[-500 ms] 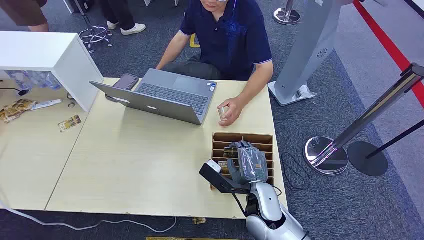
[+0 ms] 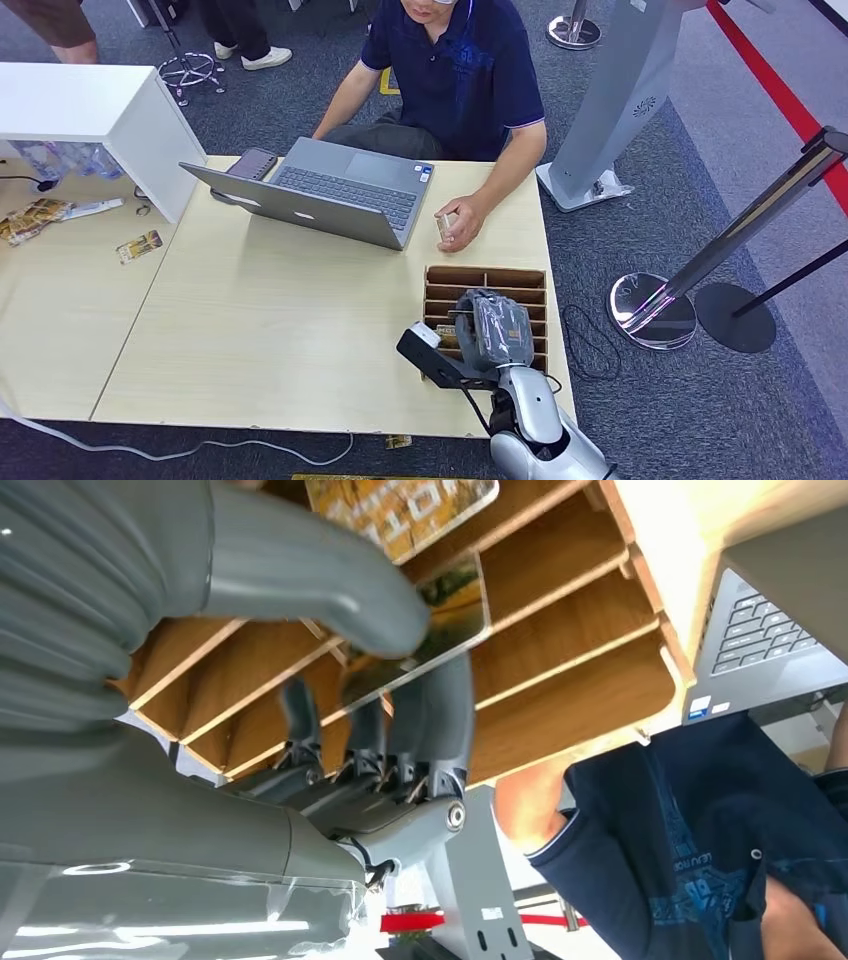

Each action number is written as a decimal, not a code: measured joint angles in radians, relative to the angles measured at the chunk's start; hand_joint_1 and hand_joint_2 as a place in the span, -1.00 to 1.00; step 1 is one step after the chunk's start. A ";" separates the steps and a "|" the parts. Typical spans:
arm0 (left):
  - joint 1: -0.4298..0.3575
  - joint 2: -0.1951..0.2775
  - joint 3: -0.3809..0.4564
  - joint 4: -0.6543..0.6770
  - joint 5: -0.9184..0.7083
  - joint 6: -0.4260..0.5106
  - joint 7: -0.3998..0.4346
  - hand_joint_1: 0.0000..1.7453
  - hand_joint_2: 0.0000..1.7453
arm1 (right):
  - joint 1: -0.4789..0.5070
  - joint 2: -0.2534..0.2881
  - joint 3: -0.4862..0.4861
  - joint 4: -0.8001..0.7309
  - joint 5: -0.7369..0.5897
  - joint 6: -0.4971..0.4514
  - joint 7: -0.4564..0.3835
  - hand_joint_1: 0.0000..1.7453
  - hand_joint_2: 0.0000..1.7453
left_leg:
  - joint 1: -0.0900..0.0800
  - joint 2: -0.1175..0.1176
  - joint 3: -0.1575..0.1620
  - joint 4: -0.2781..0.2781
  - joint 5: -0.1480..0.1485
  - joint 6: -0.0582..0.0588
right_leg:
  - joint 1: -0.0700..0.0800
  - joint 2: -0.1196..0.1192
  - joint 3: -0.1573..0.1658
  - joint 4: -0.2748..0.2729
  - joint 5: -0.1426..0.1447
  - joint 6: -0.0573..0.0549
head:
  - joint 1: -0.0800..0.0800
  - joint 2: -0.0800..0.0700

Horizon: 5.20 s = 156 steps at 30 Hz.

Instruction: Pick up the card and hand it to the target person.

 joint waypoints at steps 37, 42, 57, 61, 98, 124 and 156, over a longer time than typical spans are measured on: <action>-0.002 0.000 0.000 0.000 0.000 0.000 0.006 -1.00 -1.00 | -0.004 -0.001 0.001 -0.001 0.002 -0.017 0.006 0.52 1.00 | 0.000 0.000 0.000 0.000 0.000 0.000 | 0.000 0.000 0.000 0.000 0.000 0.000 | 0.000 0.000; -0.001 0.000 0.000 0.000 0.002 0.001 -0.001 -1.00 -1.00 | -0.003 -0.013 -0.001 -0.038 0.025 -0.029 0.021 0.52 1.00 | 0.000 0.000 0.000 0.000 0.000 0.000 | 0.000 0.000 0.000 0.000 0.000 0.000 | 0.000 0.000; 0.010 0.000 0.000 0.000 0.012 0.005 -0.014 -1.00 -1.00 | 0.008 -0.065 -0.019 -0.227 0.115 -0.066 0.033 0.47 1.00 | 0.000 0.000 0.000 0.000 0.000 0.000 | 0.000 0.000 0.000 0.000 0.000 0.000 | 0.000 0.000; 0.014 0.000 0.000 0.000 0.016 0.006 -0.019 -1.00 -1.00 | 0.009 -0.073 -0.019 -0.275 0.125 -0.070 0.023 0.44 1.00 | 0.000 0.000 0.000 0.000 0.000 0.000 | 0.000 0.000 0.000 0.000 0.000 0.000 | 0.000 0.000; -0.057 -0.025 -0.004 0.000 -0.069 -0.038 0.061 -1.00 -1.00 | -0.216 -0.007 -0.011 -0.160 0.012 -0.101 -0.053 0.56 1.00 | 0.000 -0.001 0.000 0.000 0.001 0.000 | 0.000 -0.001 0.001 0.000 0.000 0.000 | 0.000 0.000; -0.100 -0.057 -0.014 0.000 -0.094 -0.061 0.082 -1.00 -1.00 | -0.345 0.135 0.017 0.366 -0.080 -0.154 -0.096 -0.88 1.00 | 0.000 -0.001 0.000 0.001 0.000 0.000 | 0.000 -0.001 0.000 0.000 0.000 0.000 | 0.000 0.000; -0.060 -0.043 -0.014 0.002 -0.038 -0.041 0.038 -1.00 -1.00 | -0.214 0.128 0.000 0.174 -0.569 -0.175 -0.393 -1.00 1.00 | 0.000 -0.001 0.000 0.000 0.000 0.000 | 0.000 0.000 0.000 0.000 0.000 0.000 | 0.000 0.000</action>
